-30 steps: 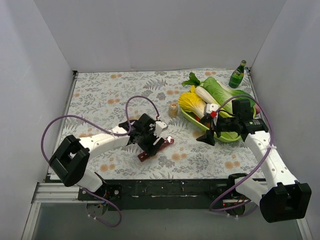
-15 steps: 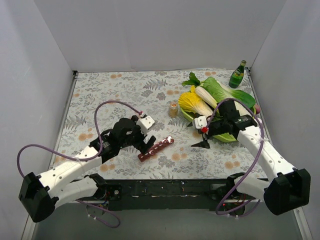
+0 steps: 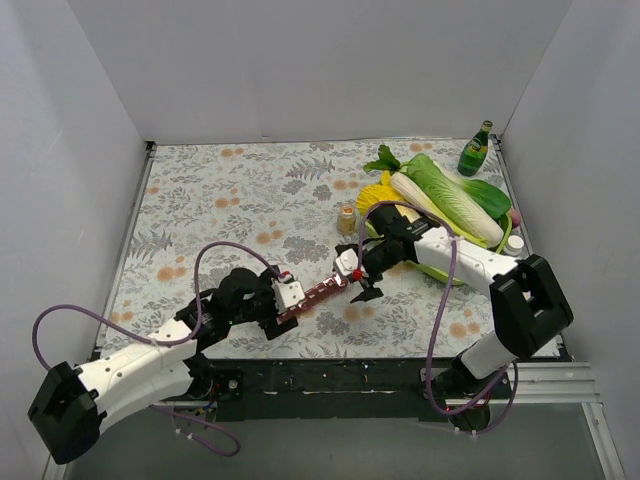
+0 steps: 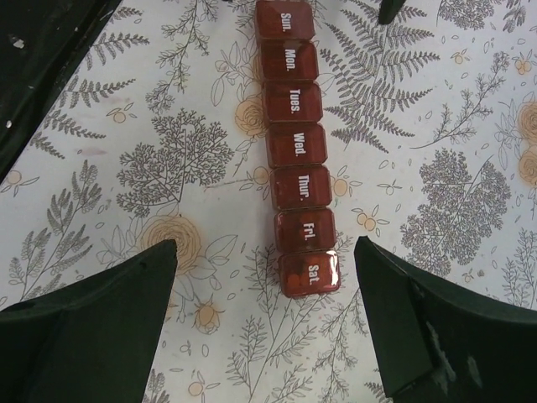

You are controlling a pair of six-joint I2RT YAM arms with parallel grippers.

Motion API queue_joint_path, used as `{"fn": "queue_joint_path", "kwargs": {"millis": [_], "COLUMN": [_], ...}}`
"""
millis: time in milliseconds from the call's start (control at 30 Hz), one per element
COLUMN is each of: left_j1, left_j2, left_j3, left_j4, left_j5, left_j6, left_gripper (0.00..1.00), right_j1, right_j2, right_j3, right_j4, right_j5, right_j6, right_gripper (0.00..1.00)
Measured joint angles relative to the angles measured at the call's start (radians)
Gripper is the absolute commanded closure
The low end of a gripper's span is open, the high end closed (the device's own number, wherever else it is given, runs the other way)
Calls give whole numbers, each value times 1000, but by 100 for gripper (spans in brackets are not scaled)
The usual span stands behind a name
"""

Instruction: Sort the pills into containers

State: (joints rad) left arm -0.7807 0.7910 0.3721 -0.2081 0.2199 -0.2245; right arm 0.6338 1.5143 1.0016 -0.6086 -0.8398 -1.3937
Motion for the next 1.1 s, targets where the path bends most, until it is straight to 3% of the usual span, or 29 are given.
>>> {"fn": "queue_joint_path", "kwargs": {"millis": [233,467,733,900,1100], "left_j1": [0,0,0,0,0], "left_j2": [130,155,181,213,227], "left_j3": [-37,-53,-72,-72,-72], "left_j4": [54,113,144,161,175], "left_j5": [52,49,51,51,50], "left_j6": [58,89,114,117,117], "left_gripper": [17,34,38,39,48], "right_j1": [49,106,141,164,180], "right_j2": [77,118,158,182,229], "right_j3": [17,17,-3,-19,-19], "right_j4": [97,191,277,309,330], "right_j5": [15,55,134,171,210], "right_j6": [42,55,43,36,40], "right_gripper": [8,10,14,21,33]}}
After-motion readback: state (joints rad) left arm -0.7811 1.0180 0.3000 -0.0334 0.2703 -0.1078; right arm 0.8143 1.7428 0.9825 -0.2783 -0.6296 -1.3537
